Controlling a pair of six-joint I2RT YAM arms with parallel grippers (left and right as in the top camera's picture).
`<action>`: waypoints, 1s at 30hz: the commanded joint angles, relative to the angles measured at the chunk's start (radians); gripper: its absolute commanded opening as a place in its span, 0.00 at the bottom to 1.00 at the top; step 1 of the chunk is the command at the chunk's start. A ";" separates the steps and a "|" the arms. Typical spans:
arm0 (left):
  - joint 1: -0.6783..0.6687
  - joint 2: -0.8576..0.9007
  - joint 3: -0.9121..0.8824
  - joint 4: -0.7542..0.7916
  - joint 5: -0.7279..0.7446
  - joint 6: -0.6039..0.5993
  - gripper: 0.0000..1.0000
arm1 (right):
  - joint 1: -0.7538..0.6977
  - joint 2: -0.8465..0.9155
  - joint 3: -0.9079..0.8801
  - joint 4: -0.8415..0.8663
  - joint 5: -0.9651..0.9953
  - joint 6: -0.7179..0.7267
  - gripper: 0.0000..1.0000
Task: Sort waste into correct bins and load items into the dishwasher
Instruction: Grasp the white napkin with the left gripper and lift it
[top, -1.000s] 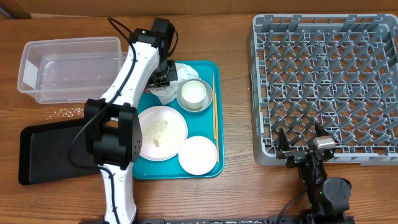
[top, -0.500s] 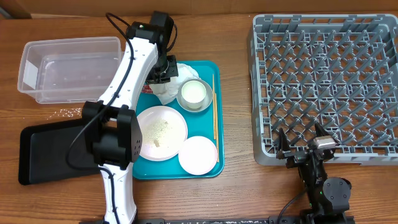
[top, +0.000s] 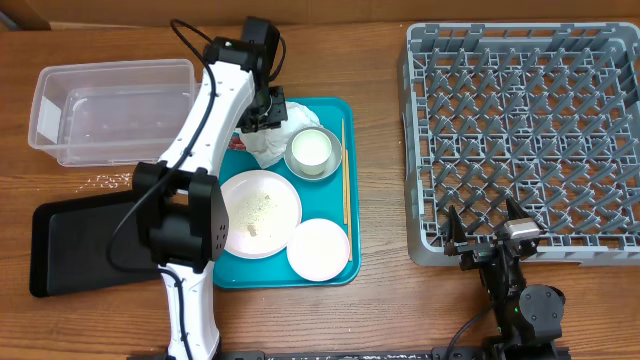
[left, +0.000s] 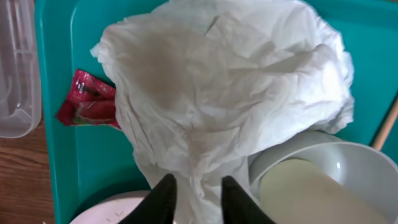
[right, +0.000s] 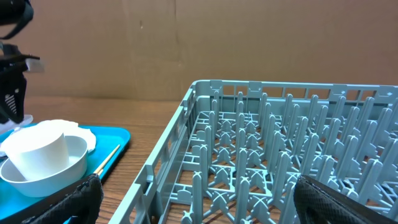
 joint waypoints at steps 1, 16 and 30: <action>0.000 -0.015 -0.037 0.003 -0.013 -0.003 0.24 | -0.003 -0.010 -0.010 0.006 0.010 0.000 1.00; 0.000 -0.015 -0.109 0.048 -0.005 -0.003 0.07 | -0.003 -0.010 -0.010 0.006 0.010 0.000 1.00; 0.000 -0.015 -0.055 0.005 0.032 -0.003 0.04 | -0.003 -0.010 -0.010 0.006 0.010 0.000 1.00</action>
